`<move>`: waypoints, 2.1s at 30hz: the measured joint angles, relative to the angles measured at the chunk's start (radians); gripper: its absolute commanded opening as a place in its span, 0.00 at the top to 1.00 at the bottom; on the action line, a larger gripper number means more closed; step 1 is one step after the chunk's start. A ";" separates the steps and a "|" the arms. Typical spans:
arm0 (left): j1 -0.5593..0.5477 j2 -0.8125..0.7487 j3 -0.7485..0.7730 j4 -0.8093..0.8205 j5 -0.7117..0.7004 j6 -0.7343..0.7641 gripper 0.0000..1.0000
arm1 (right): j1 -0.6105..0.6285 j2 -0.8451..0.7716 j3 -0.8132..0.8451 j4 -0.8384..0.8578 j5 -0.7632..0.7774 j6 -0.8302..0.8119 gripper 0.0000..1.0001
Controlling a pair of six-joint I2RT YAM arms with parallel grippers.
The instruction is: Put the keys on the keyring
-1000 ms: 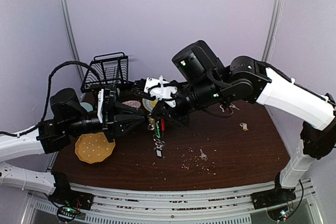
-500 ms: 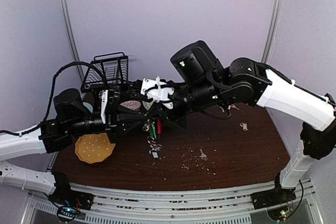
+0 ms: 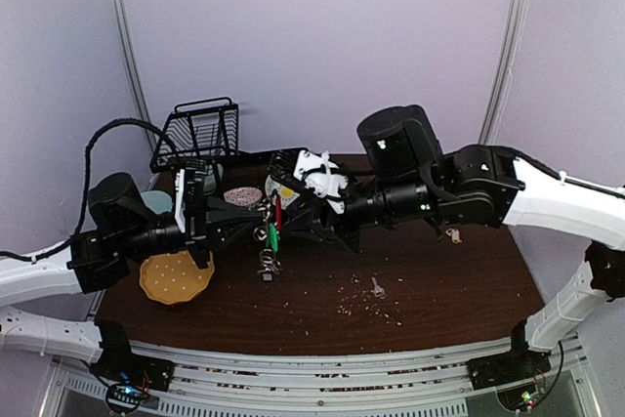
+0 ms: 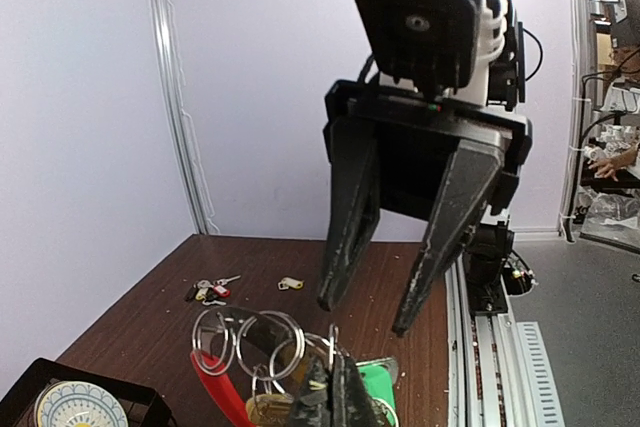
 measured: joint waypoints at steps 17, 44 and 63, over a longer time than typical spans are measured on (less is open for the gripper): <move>0.000 -0.028 -0.038 0.092 -0.050 -0.052 1.00 | -0.004 -0.056 -0.308 0.542 -0.071 0.259 0.71; 0.000 -0.050 -0.132 0.267 -0.036 -0.156 1.00 | -0.004 -0.005 -0.309 0.534 -0.045 0.227 1.00; 0.002 -0.100 -0.227 0.416 0.090 -0.198 1.00 | -0.023 0.127 -0.140 0.370 -0.417 0.154 0.70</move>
